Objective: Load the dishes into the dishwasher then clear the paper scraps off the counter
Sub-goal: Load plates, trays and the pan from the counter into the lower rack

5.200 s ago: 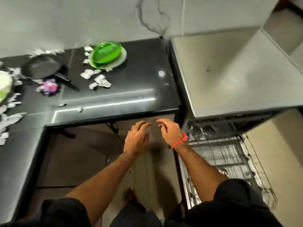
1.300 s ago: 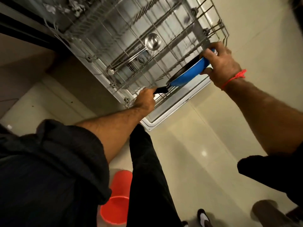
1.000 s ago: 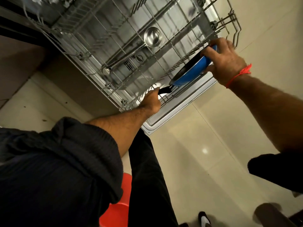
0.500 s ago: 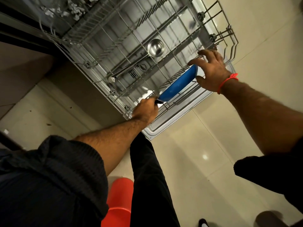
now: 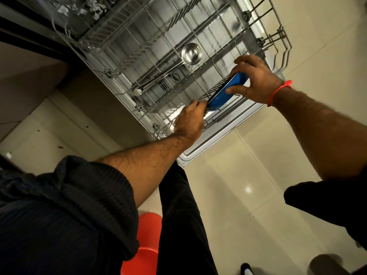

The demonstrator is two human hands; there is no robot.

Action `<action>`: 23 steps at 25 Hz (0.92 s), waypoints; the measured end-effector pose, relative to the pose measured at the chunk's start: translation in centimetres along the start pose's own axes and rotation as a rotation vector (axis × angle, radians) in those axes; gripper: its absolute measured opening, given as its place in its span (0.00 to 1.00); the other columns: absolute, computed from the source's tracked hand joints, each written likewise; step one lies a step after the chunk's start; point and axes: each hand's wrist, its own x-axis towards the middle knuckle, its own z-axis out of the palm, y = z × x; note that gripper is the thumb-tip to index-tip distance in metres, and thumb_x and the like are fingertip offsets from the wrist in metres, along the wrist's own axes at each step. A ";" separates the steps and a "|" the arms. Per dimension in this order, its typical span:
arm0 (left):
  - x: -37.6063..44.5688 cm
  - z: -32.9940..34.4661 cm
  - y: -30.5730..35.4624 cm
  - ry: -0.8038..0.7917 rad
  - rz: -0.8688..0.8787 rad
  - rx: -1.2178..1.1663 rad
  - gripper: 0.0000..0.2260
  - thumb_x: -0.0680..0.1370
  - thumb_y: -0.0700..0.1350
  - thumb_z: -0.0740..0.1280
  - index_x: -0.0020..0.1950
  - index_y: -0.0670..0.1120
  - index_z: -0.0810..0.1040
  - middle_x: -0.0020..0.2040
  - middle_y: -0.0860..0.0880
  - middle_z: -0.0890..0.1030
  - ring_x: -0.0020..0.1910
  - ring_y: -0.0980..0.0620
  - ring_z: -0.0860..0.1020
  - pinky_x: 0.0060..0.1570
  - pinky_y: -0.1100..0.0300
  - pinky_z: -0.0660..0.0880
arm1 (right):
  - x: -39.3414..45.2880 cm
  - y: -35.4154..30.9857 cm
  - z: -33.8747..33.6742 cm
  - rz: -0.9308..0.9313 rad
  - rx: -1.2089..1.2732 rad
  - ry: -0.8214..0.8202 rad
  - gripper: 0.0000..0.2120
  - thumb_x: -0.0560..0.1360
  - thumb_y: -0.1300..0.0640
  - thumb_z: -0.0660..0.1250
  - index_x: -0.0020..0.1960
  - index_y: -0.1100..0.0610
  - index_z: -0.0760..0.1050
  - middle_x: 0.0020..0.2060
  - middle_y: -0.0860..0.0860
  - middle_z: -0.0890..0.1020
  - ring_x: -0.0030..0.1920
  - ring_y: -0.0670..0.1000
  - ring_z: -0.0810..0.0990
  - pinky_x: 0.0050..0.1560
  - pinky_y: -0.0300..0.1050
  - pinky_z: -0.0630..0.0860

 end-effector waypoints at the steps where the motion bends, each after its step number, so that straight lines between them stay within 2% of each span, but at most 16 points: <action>1: 0.1 0.1 0.2 0.016 0.026 0.013 0.13 0.81 0.36 0.64 0.65 0.43 0.75 0.60 0.44 0.79 0.55 0.46 0.80 0.55 0.49 0.81 | 0.0 0.5 -0.5 -0.005 -0.003 0.002 0.25 0.74 0.44 0.69 0.65 0.56 0.73 0.71 0.58 0.66 0.72 0.61 0.64 0.71 0.58 0.66; 2: 0.1 0.4 0.4 0.033 0.055 0.023 0.13 0.81 0.36 0.65 0.65 0.43 0.75 0.59 0.45 0.79 0.55 0.46 0.80 0.54 0.49 0.81 | 0.1 1.0 -0.9 -0.015 -0.006 -0.012 0.24 0.74 0.45 0.70 0.65 0.57 0.73 0.70 0.59 0.67 0.71 0.60 0.66 0.68 0.54 0.67; 5: -0.3 1.0 1.3 0.047 0.078 0.094 0.12 0.80 0.37 0.68 0.62 0.45 0.74 0.58 0.45 0.78 0.53 0.45 0.79 0.46 0.51 0.81 | 0.3 2.2 -1.7 -0.051 -0.019 -0.051 0.23 0.74 0.47 0.70 0.62 0.60 0.74 0.66 0.60 0.72 0.66 0.61 0.72 0.65 0.55 0.70; 8: -0.5 1.4 1.0 0.033 0.047 0.120 0.18 0.76 0.34 0.70 0.63 0.47 0.72 0.61 0.44 0.76 0.55 0.44 0.79 0.45 0.49 0.83 | 0.1 2.6 -1.1 -0.034 -0.007 -0.050 0.21 0.74 0.46 0.70 0.61 0.58 0.75 0.63 0.59 0.74 0.64 0.60 0.73 0.63 0.55 0.72; 10: -0.6 1.2 0.7 -0.003 0.032 0.093 0.18 0.77 0.34 0.69 0.65 0.46 0.72 0.63 0.43 0.75 0.56 0.45 0.79 0.47 0.50 0.83 | -0.1 2.3 -0.2 -0.025 0.015 -0.033 0.21 0.75 0.46 0.70 0.62 0.56 0.75 0.66 0.58 0.72 0.67 0.59 0.71 0.66 0.57 0.71; 13: -0.7 0.8 0.2 -0.064 0.009 0.091 0.13 0.82 0.37 0.64 0.66 0.44 0.73 0.63 0.43 0.75 0.56 0.46 0.78 0.49 0.55 0.81 | -0.4 1.7 0.4 -0.017 0.022 -0.035 0.23 0.73 0.43 0.70 0.64 0.53 0.74 0.70 0.58 0.68 0.72 0.61 0.63 0.70 0.61 0.64; 15: -0.7 0.9 -0.2 -0.079 -0.001 0.090 0.12 0.82 0.39 0.63 0.66 0.43 0.72 0.63 0.43 0.75 0.56 0.45 0.78 0.49 0.51 0.81 | -0.5 1.5 0.4 0.001 0.009 -0.045 0.24 0.72 0.41 0.70 0.64 0.50 0.74 0.72 0.56 0.66 0.75 0.62 0.58 0.72 0.65 0.59; 18: -0.9 0.7 -0.4 -0.110 -0.031 0.077 0.14 0.82 0.40 0.64 0.68 0.44 0.71 0.65 0.44 0.74 0.57 0.46 0.78 0.51 0.50 0.81 | -0.8 0.8 0.2 0.033 -0.027 -0.040 0.26 0.72 0.40 0.70 0.66 0.49 0.74 0.74 0.56 0.65 0.76 0.63 0.54 0.73 0.65 0.55; 23: -2.3 -1.4 -1.4 -0.089 -0.057 0.072 0.16 0.82 0.40 0.65 0.69 0.45 0.71 0.67 0.45 0.74 0.60 0.48 0.77 0.53 0.54 0.80 | -1.3 -0.5 0.1 0.088 -0.041 -0.036 0.32 0.72 0.40 0.72 0.71 0.50 0.69 0.76 0.57 0.61 0.77 0.63 0.50 0.75 0.65 0.53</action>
